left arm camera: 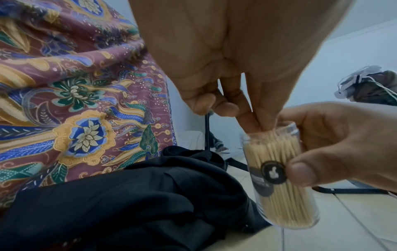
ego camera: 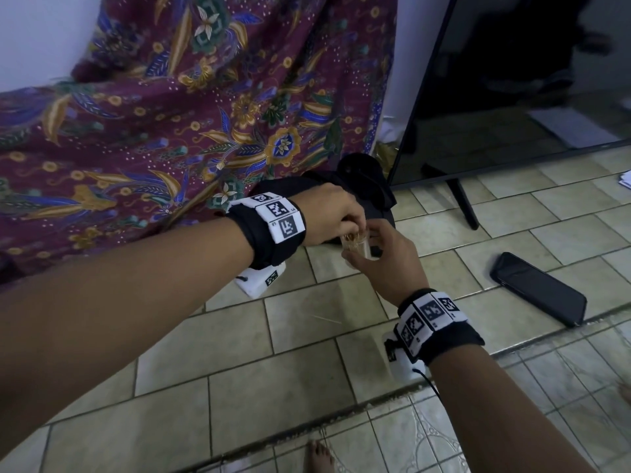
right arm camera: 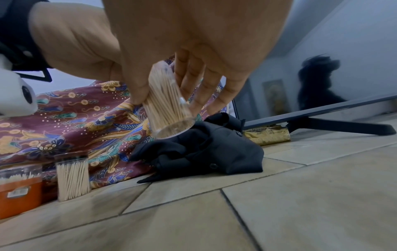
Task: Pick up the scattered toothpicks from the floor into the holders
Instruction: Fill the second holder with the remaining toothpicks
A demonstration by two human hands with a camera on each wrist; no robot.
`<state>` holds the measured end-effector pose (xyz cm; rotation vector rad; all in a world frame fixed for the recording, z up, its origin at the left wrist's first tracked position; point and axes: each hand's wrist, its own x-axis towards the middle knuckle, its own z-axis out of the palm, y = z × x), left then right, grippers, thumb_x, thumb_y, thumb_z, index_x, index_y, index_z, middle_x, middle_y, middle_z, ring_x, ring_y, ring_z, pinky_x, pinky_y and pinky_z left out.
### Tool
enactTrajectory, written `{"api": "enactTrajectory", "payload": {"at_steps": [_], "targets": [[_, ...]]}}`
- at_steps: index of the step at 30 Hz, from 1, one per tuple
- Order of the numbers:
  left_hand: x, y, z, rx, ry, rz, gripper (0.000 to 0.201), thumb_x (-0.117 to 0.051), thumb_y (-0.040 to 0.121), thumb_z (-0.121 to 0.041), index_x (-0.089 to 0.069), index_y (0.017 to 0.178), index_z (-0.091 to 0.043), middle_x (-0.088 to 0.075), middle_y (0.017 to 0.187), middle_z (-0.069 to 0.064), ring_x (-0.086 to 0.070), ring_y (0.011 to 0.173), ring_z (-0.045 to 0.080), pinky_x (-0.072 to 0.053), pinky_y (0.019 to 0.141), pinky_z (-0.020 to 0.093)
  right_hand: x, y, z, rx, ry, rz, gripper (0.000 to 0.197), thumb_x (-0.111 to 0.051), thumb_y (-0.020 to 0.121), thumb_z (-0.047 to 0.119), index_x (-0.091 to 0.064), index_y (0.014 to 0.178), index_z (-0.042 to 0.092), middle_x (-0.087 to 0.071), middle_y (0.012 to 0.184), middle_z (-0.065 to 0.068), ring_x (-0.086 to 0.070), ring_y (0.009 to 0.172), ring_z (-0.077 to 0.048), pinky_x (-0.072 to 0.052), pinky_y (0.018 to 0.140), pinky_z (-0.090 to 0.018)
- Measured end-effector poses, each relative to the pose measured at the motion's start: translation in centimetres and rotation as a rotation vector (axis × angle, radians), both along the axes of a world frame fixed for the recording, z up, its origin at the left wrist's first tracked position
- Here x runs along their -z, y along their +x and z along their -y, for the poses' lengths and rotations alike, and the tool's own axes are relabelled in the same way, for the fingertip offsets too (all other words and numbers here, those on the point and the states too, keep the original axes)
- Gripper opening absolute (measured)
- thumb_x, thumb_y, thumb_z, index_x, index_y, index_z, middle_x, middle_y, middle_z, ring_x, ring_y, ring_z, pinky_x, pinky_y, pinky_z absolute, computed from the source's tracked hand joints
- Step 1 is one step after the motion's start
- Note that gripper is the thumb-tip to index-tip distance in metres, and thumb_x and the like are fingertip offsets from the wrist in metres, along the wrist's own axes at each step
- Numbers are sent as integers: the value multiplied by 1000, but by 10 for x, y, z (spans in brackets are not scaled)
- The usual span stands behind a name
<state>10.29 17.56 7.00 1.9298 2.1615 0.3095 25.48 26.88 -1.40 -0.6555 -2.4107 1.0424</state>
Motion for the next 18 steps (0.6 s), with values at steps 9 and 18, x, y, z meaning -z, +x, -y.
{"api": "enactTrajectory", "payload": {"at_steps": [9, 18], "targets": [[27, -8, 29, -96, 70, 46, 18, -68, 88, -28, -69, 104, -20, -60, 94, -7, -55, 84, 9, -47, 78, 29, 3, 21, -9, 66, 2, 11, 44, -83, 75, 35, -55, 108, 29, -55, 90, 25, -53, 85, 7, -39, 70, -5], [98, 38, 54, 107, -409, -94, 30, -54, 90, -23, -58, 120, -21, -58, 120, 2, -55, 109, 25, -45, 88, 31, 13, 39, -7, 84, 19, 29, 44, -83, 75, 36, -52, 106, 33, -57, 93, 23, -55, 87, 6, -41, 73, -9]]}}
